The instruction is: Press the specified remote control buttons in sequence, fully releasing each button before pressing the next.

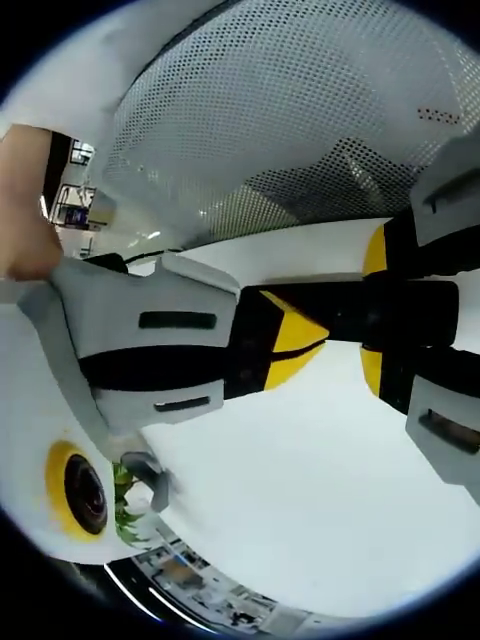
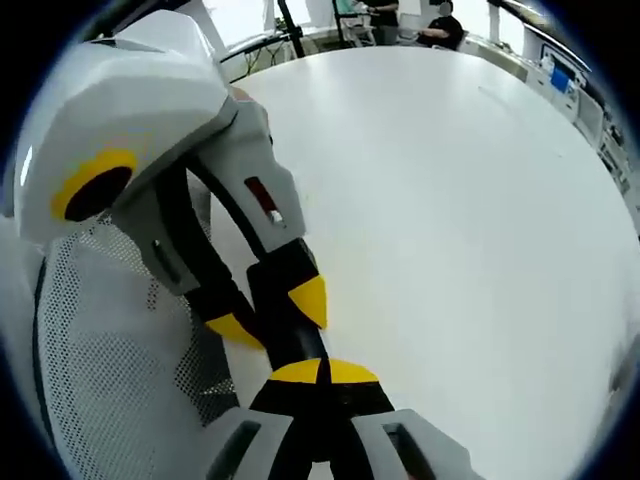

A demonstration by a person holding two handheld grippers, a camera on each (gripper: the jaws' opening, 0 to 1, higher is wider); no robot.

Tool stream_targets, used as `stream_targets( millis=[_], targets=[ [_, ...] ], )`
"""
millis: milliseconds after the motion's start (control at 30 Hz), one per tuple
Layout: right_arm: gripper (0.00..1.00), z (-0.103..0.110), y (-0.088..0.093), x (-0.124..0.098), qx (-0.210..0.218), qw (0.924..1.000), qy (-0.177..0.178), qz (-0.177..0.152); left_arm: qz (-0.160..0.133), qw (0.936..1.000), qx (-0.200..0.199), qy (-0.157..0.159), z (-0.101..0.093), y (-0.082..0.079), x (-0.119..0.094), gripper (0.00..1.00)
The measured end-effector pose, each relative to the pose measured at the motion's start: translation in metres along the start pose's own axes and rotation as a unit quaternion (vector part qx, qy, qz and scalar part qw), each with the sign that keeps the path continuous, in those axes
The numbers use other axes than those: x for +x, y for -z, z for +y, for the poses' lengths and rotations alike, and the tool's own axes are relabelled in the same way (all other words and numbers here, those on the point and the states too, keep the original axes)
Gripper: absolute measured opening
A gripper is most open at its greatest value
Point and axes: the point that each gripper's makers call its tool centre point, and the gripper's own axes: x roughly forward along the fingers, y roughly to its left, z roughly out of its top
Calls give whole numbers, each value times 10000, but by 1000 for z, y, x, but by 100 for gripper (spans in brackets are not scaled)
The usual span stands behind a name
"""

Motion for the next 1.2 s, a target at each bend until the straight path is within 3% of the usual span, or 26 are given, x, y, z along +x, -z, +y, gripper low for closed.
stream_targets(
  millis=[133,233,300,333,867,1033,1200],
  targets=[
    [0,4,0,-3,-210,9987,190,-414,-61,10000,-13,6,-1,0,0,24],
    [0,19,-9,-2,-44,9971,-35,-761,-69,10000,5,18,-2,-2,1,24],
    [0,25,-9,0,-163,9975,-29,-684,-65,10000,8,17,-2,-2,0,24],
    [0,20,-9,-1,-327,9973,168,-636,-71,10000,9,18,-2,-2,0,24],
    [0,20,-6,2,-315,9977,529,-277,-93,10000,-6,20,-3,-1,0,24],
    [0,19,-5,2,-335,9969,602,-390,-148,9999,-35,15,-2,-1,0,24],
    [0,20,-5,0,-358,9939,710,-767,-295,9995,-81,-23,-3,-1,0,24]
  ],
)
